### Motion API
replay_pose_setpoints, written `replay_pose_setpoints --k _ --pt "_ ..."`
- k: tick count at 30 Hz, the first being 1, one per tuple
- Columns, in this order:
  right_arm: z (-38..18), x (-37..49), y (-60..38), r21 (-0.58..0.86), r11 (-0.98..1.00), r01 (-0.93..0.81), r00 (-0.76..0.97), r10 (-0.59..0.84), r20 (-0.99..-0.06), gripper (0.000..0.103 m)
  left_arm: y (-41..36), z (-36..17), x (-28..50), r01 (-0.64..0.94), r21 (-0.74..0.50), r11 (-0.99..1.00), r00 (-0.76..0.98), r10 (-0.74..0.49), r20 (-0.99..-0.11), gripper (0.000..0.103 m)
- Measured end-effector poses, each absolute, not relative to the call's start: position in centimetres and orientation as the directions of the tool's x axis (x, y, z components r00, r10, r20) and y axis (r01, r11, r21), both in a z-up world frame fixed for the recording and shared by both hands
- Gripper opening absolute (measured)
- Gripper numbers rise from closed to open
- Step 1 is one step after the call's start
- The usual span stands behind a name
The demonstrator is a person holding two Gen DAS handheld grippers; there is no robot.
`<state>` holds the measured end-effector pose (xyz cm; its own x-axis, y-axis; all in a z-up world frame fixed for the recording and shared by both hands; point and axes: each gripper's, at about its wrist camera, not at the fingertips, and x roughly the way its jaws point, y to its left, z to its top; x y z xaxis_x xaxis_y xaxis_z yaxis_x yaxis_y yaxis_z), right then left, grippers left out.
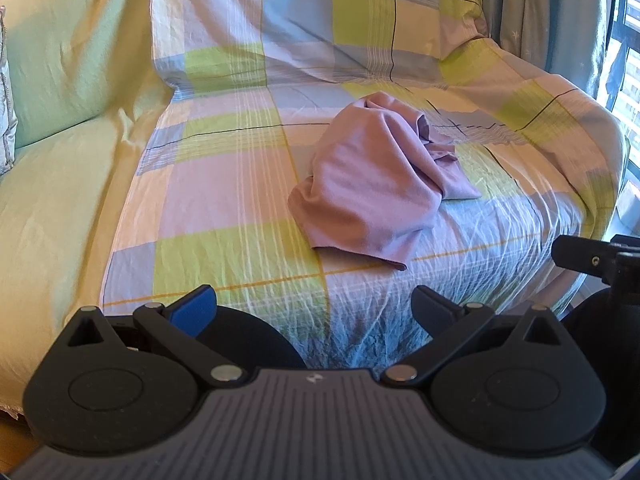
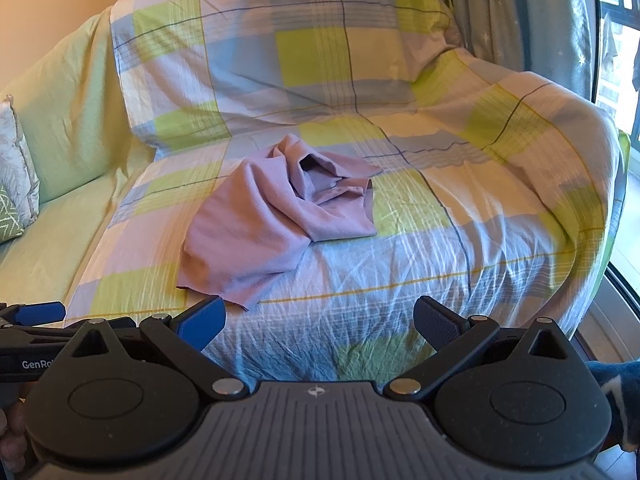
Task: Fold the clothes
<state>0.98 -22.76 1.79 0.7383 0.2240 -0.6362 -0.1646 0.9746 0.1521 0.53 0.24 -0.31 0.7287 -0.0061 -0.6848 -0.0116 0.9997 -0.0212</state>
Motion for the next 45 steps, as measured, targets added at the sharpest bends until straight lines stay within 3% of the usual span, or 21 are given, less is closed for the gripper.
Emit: replay_pose_setpoints --k 45 --pt "1.93 1.49 -22.29 0.161 0.971 -0.176 0.736 0.238 -0.634 0.103 0.57 -0.26 0.58 -0.001 -0.009 1.000 0.727 -0.005 -0.687 0.102"
